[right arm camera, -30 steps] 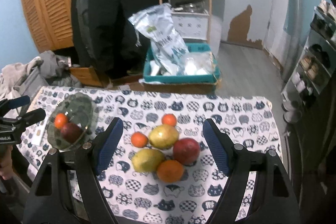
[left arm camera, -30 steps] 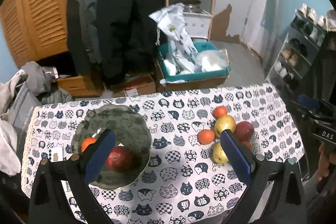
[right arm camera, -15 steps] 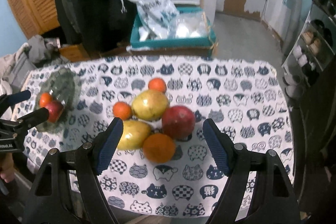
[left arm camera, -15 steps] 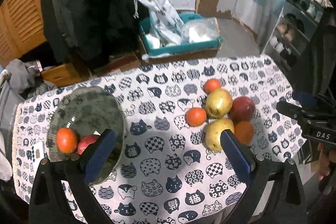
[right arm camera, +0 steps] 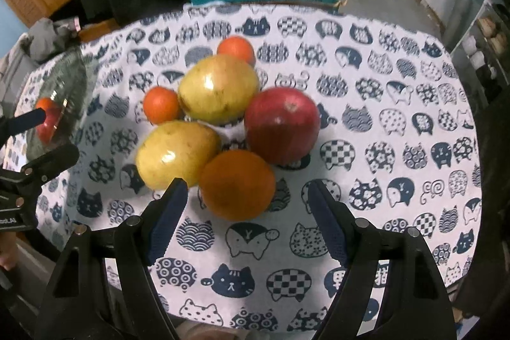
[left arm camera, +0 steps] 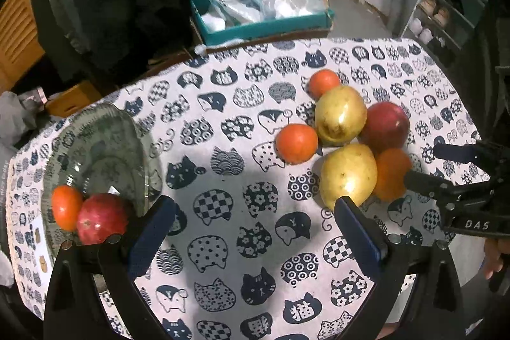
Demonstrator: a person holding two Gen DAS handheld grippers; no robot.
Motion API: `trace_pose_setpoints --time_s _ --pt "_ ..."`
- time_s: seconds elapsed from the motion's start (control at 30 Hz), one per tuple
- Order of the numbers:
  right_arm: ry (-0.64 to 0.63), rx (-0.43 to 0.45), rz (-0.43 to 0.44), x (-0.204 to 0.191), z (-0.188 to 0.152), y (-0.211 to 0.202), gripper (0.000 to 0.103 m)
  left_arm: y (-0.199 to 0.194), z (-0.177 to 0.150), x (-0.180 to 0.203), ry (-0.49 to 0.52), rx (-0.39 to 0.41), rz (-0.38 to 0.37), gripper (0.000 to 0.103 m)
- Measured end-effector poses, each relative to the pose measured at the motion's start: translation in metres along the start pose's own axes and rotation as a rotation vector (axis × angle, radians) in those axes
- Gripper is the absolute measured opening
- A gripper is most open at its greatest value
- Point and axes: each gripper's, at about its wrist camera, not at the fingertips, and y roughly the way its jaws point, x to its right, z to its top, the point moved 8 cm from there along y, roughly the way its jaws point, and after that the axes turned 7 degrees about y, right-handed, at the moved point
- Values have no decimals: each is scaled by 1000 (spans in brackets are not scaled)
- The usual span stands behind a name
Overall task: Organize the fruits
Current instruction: 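Move both tools back over the fruit pile, then grasp a yellow pear with the left tool while the right tool grasps an orange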
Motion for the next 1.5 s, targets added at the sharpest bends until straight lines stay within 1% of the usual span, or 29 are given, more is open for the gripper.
trace_pose_setpoints --time_s 0.07,0.23,0.47,0.6,0.63,0.8,1.0,1.23,1.37,1.5 --pt "-3 -22 -1 0 -3 8 79 7 -3 1 -2 -15 -13 101" --pt "-15 -52 -12 0 -7 25 79 23 -8 1 0 -49 -13 101" --pt "-29 -79 0 -3 -8 44 78 32 -11 1 -9 -70 -32 101" --pt "-21 -87 33 -5 -7 49 66 34 -9 4 -14 -71 -52 101" --pt "-18 -87 43 -6 -7 49 66 34 -7 6 -16 -71 -59 101" --pt "-27 -67 30 -7 -9 45 64 36 2 18 -16 -68 -98 101" --pt "22 -38 17 13 -15 31 64 41 11 40 14 -69 -133 101" --pt "87 -8 -19 47 -16 21 64 56 17 67 41 -97 -162 101" --pt "112 5 -43 64 -17 18 64 64 20 83 53 -110 -195 101" --pt "136 10 -51 77 -17 17 64 71 24 97 85 -116 -182 101"
